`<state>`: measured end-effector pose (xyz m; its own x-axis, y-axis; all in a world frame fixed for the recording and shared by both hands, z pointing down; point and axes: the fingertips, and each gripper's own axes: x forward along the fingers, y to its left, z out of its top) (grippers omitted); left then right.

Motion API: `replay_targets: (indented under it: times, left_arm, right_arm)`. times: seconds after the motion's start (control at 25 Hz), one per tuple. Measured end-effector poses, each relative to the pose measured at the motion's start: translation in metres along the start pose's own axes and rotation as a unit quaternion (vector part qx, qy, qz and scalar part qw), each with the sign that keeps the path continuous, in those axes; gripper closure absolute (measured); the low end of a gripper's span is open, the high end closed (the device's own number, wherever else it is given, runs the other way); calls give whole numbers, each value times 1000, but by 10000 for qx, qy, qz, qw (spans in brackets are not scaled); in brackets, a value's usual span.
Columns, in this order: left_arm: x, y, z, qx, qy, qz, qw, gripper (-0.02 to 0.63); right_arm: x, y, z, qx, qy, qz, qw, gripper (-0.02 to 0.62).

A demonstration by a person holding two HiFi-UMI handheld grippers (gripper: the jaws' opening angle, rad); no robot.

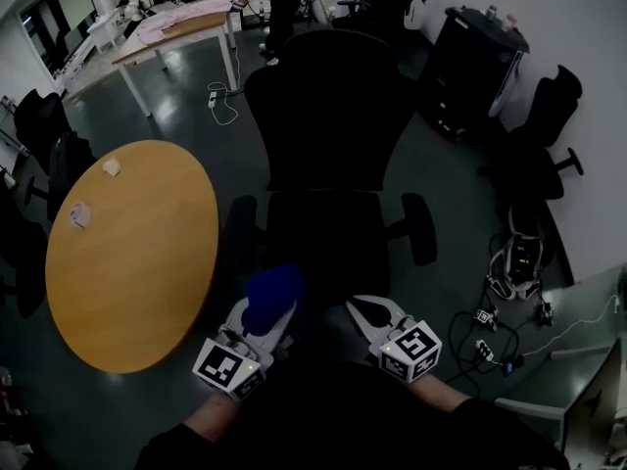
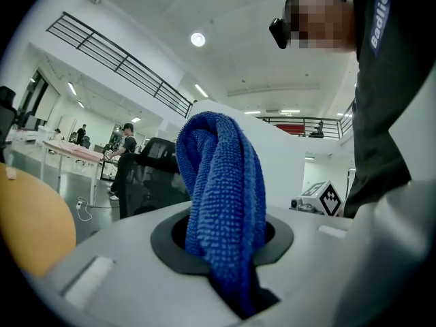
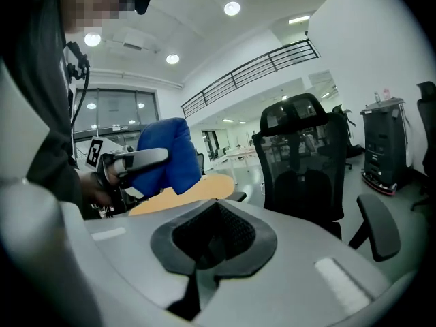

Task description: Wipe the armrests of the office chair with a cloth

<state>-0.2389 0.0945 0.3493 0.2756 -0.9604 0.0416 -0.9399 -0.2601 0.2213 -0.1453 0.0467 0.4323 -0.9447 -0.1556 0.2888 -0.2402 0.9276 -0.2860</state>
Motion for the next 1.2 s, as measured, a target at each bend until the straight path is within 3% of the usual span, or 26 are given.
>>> replay_targets:
  times: [0.36, 0.56, 0.92, 1.2]
  left_arm:
    - [-1, 136, 12, 134, 75, 287, 9995, 497]
    - [7, 187, 14, 308, 160, 559, 9978, 497]
    - [33, 257, 16, 976, 320, 1120, 9884, 497]
    - [49, 319, -17, 1369, 1048, 1307, 9763, 497]
  right_arm:
    - [92, 3, 25, -202, 354, -13, 9992, 591]
    - [117, 1, 23, -197, 514, 82, 9984, 591]
    - [155, -25, 31, -180, 677, 592, 9958, 591]
    - [200, -11, 19, -377, 1062, 1208, 9863, 591]
